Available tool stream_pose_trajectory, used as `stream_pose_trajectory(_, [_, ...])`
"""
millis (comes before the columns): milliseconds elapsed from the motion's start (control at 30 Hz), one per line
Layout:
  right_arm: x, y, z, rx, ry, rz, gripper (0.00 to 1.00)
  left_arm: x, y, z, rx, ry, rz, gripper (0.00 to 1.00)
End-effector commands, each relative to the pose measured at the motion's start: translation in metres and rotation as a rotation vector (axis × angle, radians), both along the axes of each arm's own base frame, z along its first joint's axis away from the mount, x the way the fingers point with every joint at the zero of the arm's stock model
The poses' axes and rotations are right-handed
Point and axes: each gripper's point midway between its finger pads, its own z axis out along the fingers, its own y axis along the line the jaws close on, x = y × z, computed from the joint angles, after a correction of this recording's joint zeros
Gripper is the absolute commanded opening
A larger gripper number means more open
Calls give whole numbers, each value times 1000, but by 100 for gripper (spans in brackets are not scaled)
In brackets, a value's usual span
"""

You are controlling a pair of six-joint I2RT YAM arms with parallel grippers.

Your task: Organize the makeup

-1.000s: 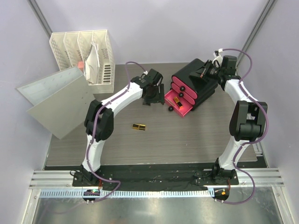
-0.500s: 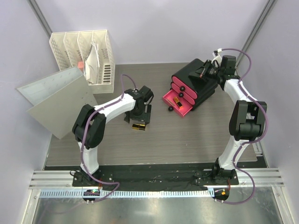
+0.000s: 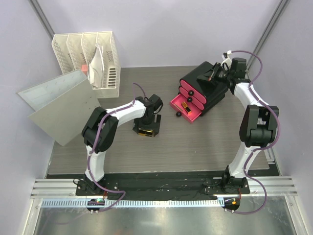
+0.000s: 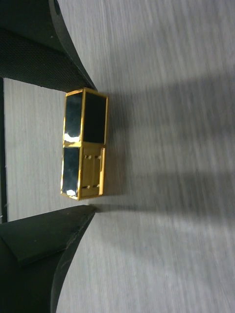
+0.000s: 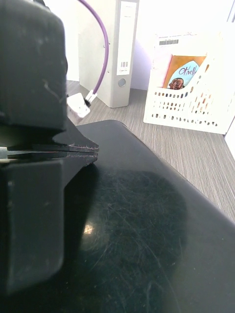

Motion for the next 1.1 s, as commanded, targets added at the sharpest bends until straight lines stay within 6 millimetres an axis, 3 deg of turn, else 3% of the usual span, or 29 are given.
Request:
stream_pose_trajectory(0, [-63,-12,-149,-135,511,-52,1,-5,-4,-11,-10,35,-14,91])
stream_pose_trajectory(67, [-62,-12,-149,-133,510,-54,1,-7,-5,-12,-12,40,-15,88])
stream_pose_trajectory(167, [-60,-12,-148,-132,509,-55,1,-4,-12,-5,-49,17,-21,76])
stream_pose_trajectory(233, [-59,-12,-149,-132,509,-56,1,-1,-20,1,-92,11,-38,48])
stream_pose_trajectory(300, [-59,-12,-149,-130,510,-54,1,6,-29,9,-116,1,-47,7])
stream_pose_trajectory(333, [-59,-12,-148,-130,508,-55,1,6,-36,12,-147,16,-56,0])
stream_pose_trajectory(533, [-59,-12,-147,-133,506,-59,1,33,-75,38,-254,-56,-92,0])
stream_pose_trajectory(767, [-65,-11,-151,-136,520,-54,1,73,-139,92,-482,-172,-168,0])
stream_pose_trajectory(800, [-65,-11,-151,-136,519,-54,1,75,-145,90,-493,-171,-178,0])
stream_pose_trajectory(833, [-65,-12,-151,-138,519,-56,1,82,-157,106,-524,-211,-200,0])
stream_pose_trajectory(900, [-64,-12,-150,-138,515,-55,1,87,-168,107,-533,-229,-253,3])
stream_pose_trajectory(933, [-64,-12,-150,-139,513,-55,1,94,-177,123,-558,-270,-281,4])
stream_pose_trajectory(1000, [-64,-12,-150,-139,515,-54,1,96,-184,124,-550,-277,-318,11])
stream_pose_trajectory(1067, [-64,-12,-150,-140,513,-53,1,103,-194,126,-554,-300,-350,12])
